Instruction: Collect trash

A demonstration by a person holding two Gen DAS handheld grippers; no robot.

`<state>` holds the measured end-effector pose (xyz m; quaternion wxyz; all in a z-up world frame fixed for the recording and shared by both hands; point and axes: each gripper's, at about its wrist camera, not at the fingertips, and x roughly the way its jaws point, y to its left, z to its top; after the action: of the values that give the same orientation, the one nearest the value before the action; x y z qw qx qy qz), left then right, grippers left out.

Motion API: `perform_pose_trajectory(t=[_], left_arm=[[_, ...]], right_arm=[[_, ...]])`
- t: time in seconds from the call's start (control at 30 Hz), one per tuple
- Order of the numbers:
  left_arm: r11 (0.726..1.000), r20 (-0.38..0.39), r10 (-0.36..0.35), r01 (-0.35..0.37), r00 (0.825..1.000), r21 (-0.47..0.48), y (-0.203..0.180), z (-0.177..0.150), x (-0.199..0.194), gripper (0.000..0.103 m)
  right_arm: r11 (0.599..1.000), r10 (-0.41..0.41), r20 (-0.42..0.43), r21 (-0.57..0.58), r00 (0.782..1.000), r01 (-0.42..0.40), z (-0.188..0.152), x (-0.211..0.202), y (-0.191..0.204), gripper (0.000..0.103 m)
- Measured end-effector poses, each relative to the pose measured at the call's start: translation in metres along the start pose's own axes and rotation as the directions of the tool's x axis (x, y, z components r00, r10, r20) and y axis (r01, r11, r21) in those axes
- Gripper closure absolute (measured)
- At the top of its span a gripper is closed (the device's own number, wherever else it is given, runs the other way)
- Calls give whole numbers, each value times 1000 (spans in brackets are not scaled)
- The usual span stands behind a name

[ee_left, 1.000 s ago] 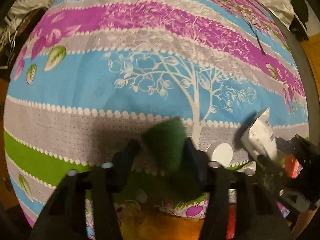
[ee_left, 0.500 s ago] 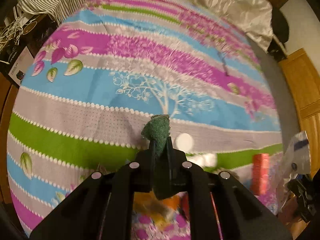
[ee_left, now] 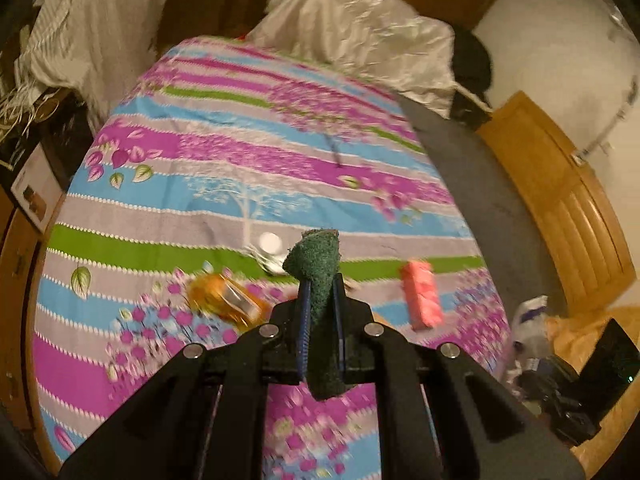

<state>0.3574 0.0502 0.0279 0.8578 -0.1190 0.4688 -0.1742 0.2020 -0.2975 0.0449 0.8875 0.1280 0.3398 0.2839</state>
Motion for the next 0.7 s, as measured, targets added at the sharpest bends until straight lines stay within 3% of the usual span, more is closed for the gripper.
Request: perform_pose_trajectory(t=[0.17, 0.3, 0.6, 0.7], left_arm=[[994, 8, -31, 30, 1000, 105, -42, -48, -32, 94], [980, -2, -51, 50, 999, 195, -73, -95, -47, 94], [958, -77, -84, 102, 994, 269, -126, -164, -39, 94], [937, -97, -76, 104, 992, 332, -159, -187, -28, 94]], right_arm=[[997, -77, 22, 30, 997, 76, -49, -50, 21, 69], [987, -109, 32, 126, 993, 105, -95, -92, 23, 69], [947, -224, 62, 250, 973, 203, -172, -171, 18, 69], [932, -273, 59, 262, 960, 249, -193, -193, 18, 69]])
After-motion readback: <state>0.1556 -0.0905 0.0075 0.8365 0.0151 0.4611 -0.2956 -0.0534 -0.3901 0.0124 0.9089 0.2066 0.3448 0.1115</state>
